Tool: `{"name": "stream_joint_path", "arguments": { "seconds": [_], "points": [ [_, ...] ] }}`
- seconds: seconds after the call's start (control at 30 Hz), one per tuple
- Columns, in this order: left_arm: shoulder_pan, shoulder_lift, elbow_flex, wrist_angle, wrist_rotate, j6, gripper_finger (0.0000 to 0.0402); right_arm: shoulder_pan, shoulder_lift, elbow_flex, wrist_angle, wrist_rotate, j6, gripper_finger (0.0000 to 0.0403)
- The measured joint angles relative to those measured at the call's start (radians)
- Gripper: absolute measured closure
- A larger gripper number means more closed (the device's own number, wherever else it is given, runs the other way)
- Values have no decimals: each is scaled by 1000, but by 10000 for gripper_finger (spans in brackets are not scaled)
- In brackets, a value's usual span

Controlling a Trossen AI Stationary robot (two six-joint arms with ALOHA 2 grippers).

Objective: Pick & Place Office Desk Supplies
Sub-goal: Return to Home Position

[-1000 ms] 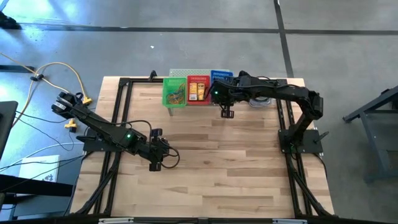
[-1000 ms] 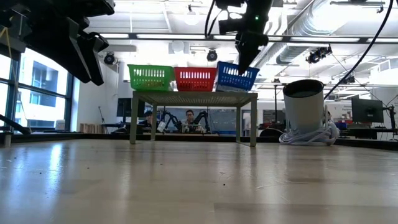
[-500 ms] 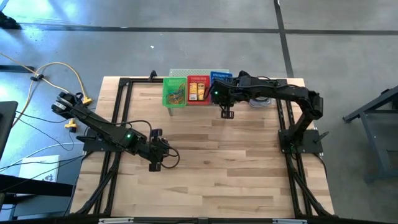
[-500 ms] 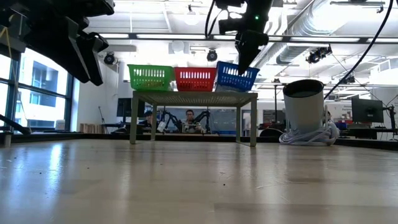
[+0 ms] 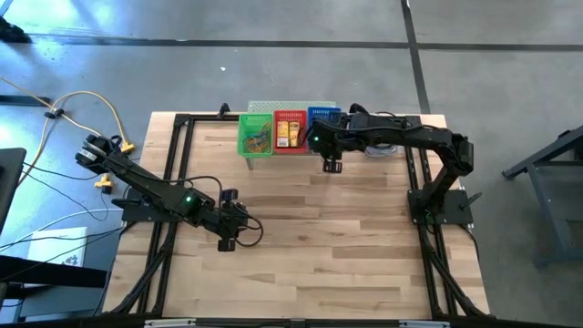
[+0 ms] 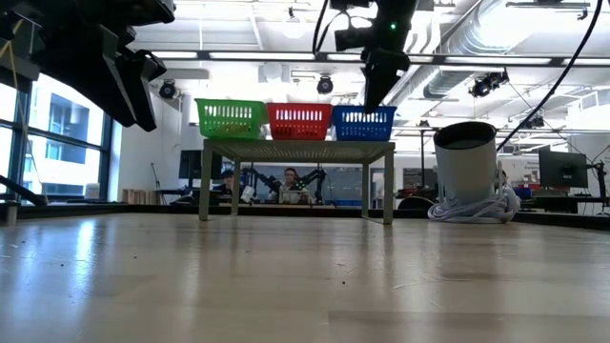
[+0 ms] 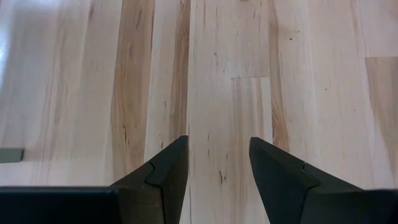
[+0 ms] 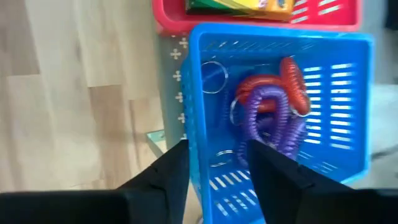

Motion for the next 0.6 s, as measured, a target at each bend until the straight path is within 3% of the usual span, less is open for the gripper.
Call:
{"name": "stream_joint_path", "arguments": {
  "seconds": [0.27, 0.6],
  "points": [
    [0, 0, 0, 0, 0, 43, 239, 75, -3, 0, -6, 162, -13, 216],
    [0, 0, 0, 2, -50, 64, 239, 231, -3, 0, -43, 352, 24, 214]
  ]
}}
